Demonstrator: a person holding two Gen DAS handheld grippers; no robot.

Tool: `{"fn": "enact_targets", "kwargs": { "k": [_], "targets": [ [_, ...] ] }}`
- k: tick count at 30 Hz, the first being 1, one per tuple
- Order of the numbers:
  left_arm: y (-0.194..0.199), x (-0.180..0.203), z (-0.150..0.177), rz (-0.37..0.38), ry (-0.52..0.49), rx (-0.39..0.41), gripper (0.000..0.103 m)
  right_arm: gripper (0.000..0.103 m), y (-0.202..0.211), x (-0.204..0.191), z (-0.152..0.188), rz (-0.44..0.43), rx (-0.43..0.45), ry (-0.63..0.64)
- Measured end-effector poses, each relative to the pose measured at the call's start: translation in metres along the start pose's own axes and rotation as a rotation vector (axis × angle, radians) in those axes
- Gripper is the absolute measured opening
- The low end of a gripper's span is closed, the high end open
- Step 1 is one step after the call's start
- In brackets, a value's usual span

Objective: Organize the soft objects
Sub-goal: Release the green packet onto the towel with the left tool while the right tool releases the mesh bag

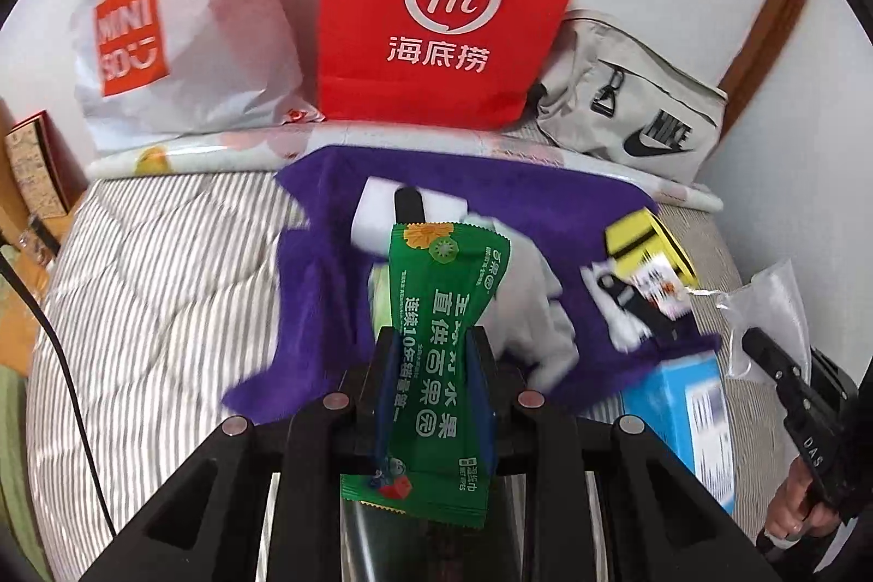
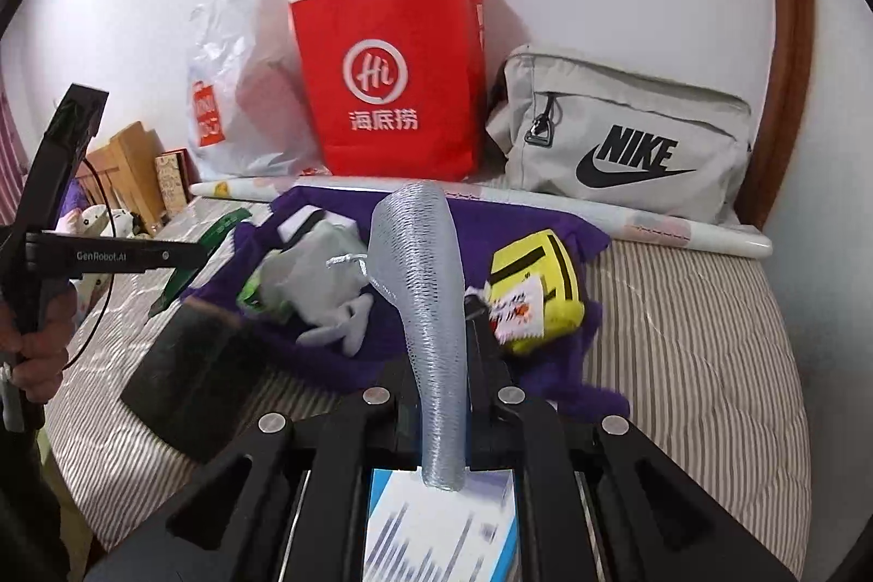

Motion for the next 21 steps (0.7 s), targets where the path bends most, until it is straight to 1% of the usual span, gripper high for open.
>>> {"fn": "enact_targets", "kwargs": {
  "k": [2,5,8,12,15,16,19,20,21],
  "targets": [
    [-0.008,-0.001,-0.013,0.01,0.0,-0.007,0.024,0.009,-0.014,0.003,-0.011,0.02,-0.016,0.0],
    [-0.022,-0.004,-0.031,0.031,0.005,-0.026,0.024,0.009,-0.031,0.007,-0.021,0.025,-0.043,-0.002],
    [-0.032,-0.007,-0.043,0.031,0.009,-0.038,0.024,0.009,-0.046,0.012,-0.031,0.043,-0.061,0.006],
    [-0.041,-0.01,-0.054,0.038,0.013,-0.045,0.024,0.009,-0.065,0.015,-0.041,0.042,-0.099,0.019],
    [-0.049,-0.012,-0.059,0.059,0.029,-0.072,0.025,0.009,-0.075,0.016,-0.046,0.041,-0.112,0.02],
    [-0.052,-0.012,-0.06,0.057,0.024,-0.079,0.027,0.009,-0.078,0.016,-0.048,0.043,-0.118,0.022],
    [-0.055,-0.011,-0.061,0.046,0.011,-0.079,0.028,0.01,-0.083,0.015,-0.051,0.043,-0.115,0.025],
    [-0.056,-0.01,-0.061,0.042,0.007,-0.081,0.03,0.01,-0.084,0.016,-0.051,0.052,-0.111,0.029],
    [-0.057,-0.011,-0.062,0.041,0.007,-0.086,0.033,0.014,-0.085,0.016,-0.051,0.059,-0.112,0.028]
  ]
}}
Point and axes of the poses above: each gripper's, at about its wrist camera, not at the fingertips, and y roughly against the way its jaws point, x to its right, z to its underside, the point moved 5 cm from there along -y, roughly the way its jaws point, and after that the axes turned 15 degrees about -x, right-handed, at the moved point
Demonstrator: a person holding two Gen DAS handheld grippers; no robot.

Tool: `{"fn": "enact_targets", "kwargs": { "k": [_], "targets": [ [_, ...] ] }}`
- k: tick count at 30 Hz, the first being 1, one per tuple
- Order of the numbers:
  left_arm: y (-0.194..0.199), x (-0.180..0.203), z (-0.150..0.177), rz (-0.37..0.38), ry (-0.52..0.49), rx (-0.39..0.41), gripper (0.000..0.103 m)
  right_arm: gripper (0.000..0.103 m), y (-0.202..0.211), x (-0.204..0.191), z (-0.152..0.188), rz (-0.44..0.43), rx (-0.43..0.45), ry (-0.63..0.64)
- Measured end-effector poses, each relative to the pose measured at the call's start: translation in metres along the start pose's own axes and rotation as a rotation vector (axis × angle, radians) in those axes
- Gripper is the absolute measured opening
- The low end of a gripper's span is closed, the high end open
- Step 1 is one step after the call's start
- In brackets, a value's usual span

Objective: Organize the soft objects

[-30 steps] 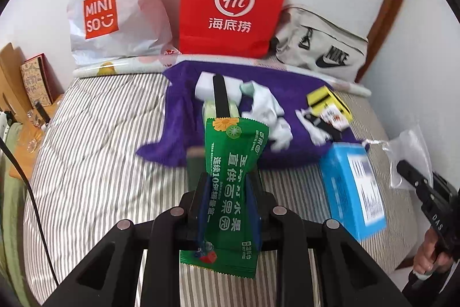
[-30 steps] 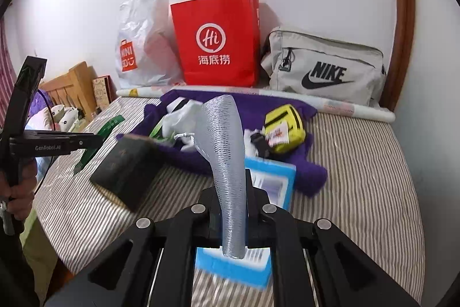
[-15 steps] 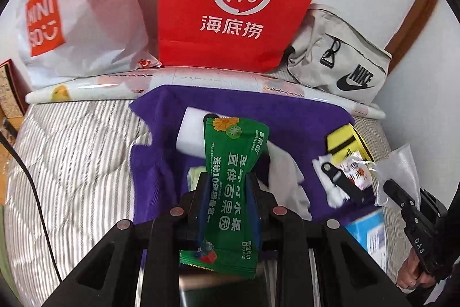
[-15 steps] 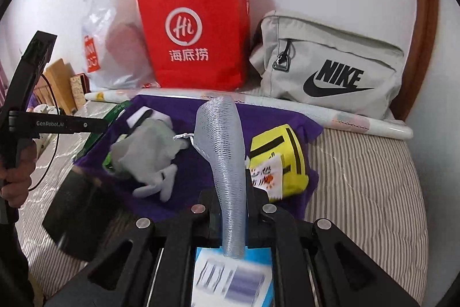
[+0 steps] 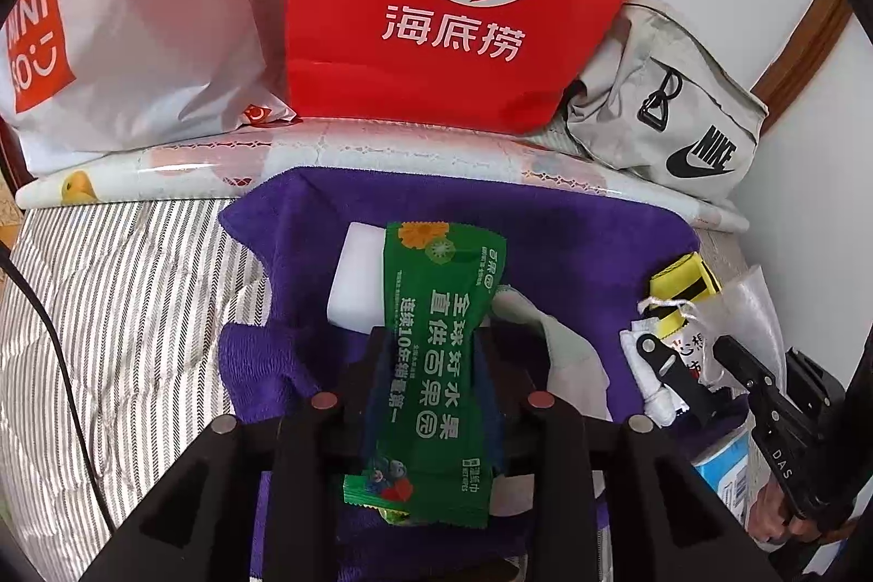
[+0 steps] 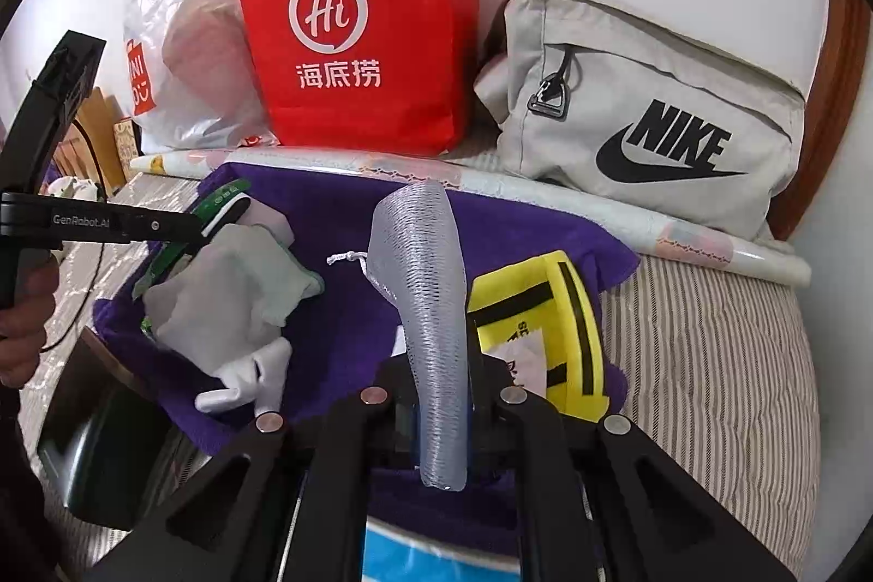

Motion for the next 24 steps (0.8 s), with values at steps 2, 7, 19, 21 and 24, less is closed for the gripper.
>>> {"fn": "enact_targets", "kwargs": {
  "k": [2,7,19,21,24],
  "targets": [
    [-0.001,0.0,-0.001,0.004,0.0,-0.007,0.048,0.03,-0.002,0.003,0.0,-0.008,-0.006,-0.008],
    [0.004,0.003,0.0,-0.026,-0.018,0.013,0.063,0.065,0.001,0.007,-0.001,0.0,0.014,-0.022],
    [0.064,0.019,0.041,-0.101,-0.039,0.069,0.065,0.073,0.059,-0.01,0.018,-0.001,0.061,0.007],
    [0.082,0.025,0.057,-0.116,-0.04,0.091,0.068,0.075,0.081,-0.014,0.028,0.013,0.077,0.007],
    [0.111,0.034,0.087,-0.108,-0.038,0.129,0.077,0.084,0.121,-0.015,0.045,0.012,0.127,-0.025]
  ]
}}
Point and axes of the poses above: each gripper's, at about its wrist camera, not at the fingertips, and y roughly against the way its jaws point, x to its right, z to its underside, the point moved 5 cm from there along -y, roughly the way its jaws point, and after that the axes turned 15 degrees about -x, right-handed, at the moved point
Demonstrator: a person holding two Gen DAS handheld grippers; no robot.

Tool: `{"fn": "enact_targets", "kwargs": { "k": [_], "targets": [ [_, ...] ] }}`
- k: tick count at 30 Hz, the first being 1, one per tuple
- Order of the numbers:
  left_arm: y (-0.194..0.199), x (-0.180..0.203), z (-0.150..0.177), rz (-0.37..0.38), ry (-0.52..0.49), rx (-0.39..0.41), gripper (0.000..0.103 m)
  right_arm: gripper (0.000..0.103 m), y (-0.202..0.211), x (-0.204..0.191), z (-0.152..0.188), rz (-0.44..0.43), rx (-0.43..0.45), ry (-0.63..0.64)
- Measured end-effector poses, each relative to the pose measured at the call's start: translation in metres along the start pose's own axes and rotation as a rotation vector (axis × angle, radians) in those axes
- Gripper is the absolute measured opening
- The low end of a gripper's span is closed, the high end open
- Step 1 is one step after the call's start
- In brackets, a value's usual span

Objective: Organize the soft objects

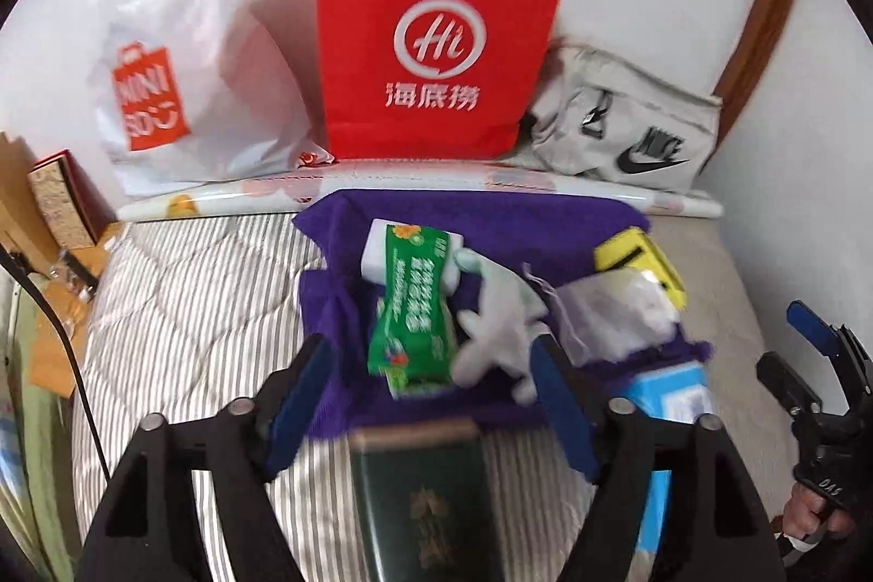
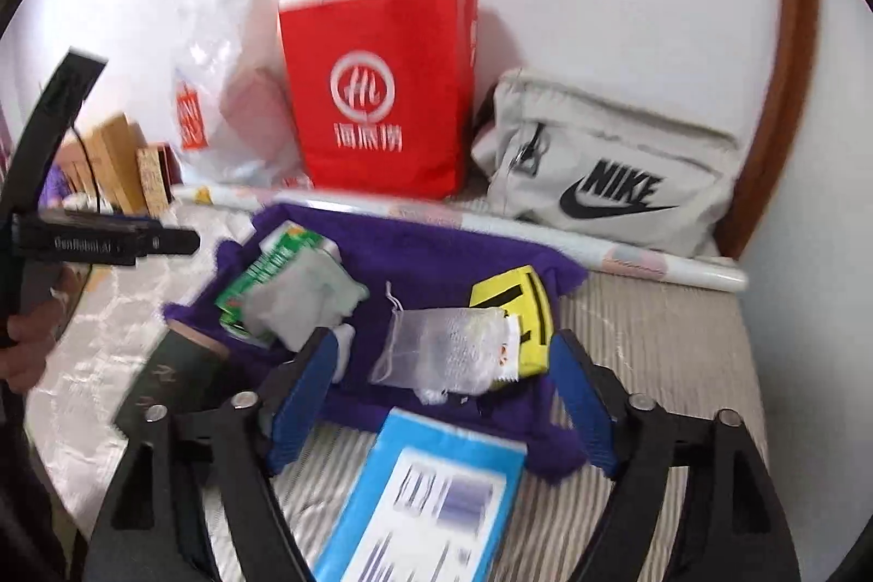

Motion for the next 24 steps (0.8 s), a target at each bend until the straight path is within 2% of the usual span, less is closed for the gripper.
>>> {"fn": "enact_targets", "kwargs": {
  "k": [2,4,7,10,13,18,24],
  "targets": [
    [0.018,0.005,0.017,0.0,0.0,0.017,0.084,0.089,0.027,0.001,0.01,-0.004,0.034,-0.022],
    [0.038,0.011,0.04,-0.016,-0.006,0.036,0.085,0.093,0.058,-0.001,0.025,-0.004,0.068,-0.032],
    [0.062,0.016,0.073,-0.044,0.004,0.061,0.088,0.095,0.092,-0.007,0.049,0.014,0.093,-0.028],
    [0.084,0.024,0.107,-0.047,0.004,0.088,0.09,0.101,0.126,-0.011,0.077,0.012,0.117,-0.05],
    [0.1,0.035,0.139,-0.054,0.0,0.116,0.092,0.101,0.15,-0.013,0.101,0.007,0.136,-0.08],
    [0.117,0.053,0.182,-0.084,-0.018,0.127,0.092,0.101,0.181,-0.014,0.139,-0.02,0.173,-0.108],
    [0.138,0.063,0.208,-0.113,-0.042,0.111,0.092,0.101,0.187,-0.011,0.164,-0.027,0.176,-0.122]
  ]
}}
Point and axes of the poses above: each gripper's, at about its wrist camera, not at the fingertips, and y roughly against the way its jaws point, x to its right, z to its underside, the point moved 5 cm from there along -y, roughly the way its jaws point, and after that the axes turned 15 degrees about -x, right-handed, at the moved point
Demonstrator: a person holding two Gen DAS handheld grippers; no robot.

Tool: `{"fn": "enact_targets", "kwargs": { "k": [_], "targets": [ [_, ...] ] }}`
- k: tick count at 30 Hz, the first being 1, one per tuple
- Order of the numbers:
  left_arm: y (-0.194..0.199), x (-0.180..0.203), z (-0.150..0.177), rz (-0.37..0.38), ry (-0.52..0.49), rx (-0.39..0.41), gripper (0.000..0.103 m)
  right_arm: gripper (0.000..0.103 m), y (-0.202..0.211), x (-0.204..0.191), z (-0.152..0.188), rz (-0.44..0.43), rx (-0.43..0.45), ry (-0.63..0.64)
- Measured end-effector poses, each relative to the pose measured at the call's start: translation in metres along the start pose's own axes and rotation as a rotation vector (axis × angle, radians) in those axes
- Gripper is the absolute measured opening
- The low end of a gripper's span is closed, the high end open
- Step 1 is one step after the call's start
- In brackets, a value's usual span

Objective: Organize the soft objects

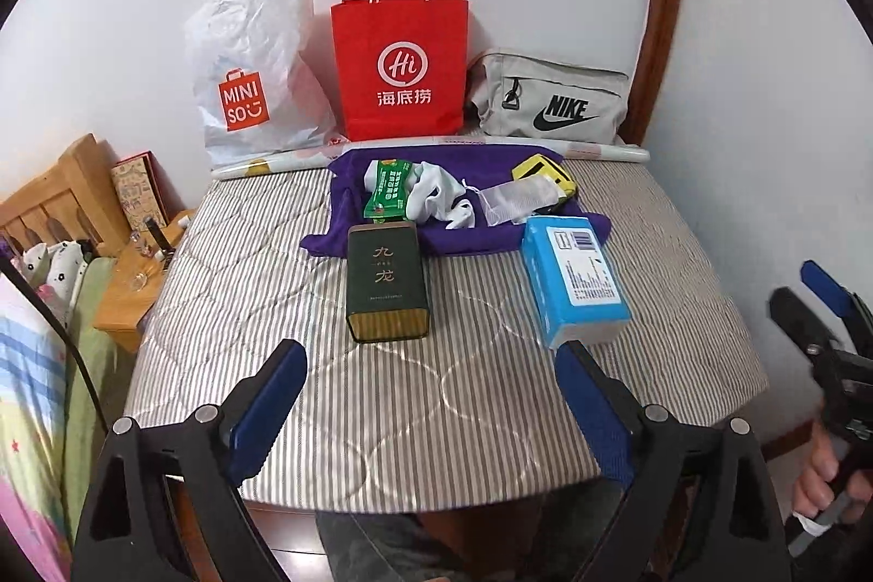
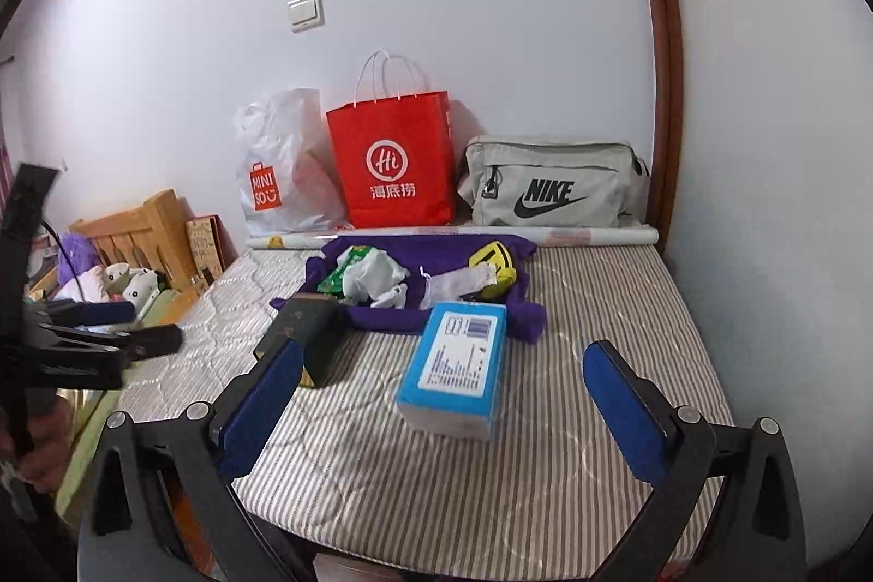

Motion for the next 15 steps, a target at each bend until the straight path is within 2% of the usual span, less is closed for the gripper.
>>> {"fn": "enact_targets", "kwargs": {
  "k": [4,9,15],
  "targets": [
    [0.014,0.004,0.004,-0.022,-0.013,0.037,0.092,0.101,-0.001,-0.001,0.006,0.018,-0.001,0.011],
    [0.016,0.011,0.009,0.008,0.014,0.059,0.092,0.101,0.005,-0.004,0.009,0.025,-0.002,-0.001],
    [0.021,0.021,0.021,-0.021,0.007,0.079,0.092,0.101,0.019,-0.005,0.018,0.05,0.006,-0.02]
  ]
}}
Point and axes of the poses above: each gripper's, at about its wrist camera, not at the fingertips, and y roughly against the way its jaws point, x to its right, z to its underside, the point moved 5 cm from there along -y, roughly the way its jaws point, and after that the axes turned 15 degrees about -x, right-handed, at the moved point
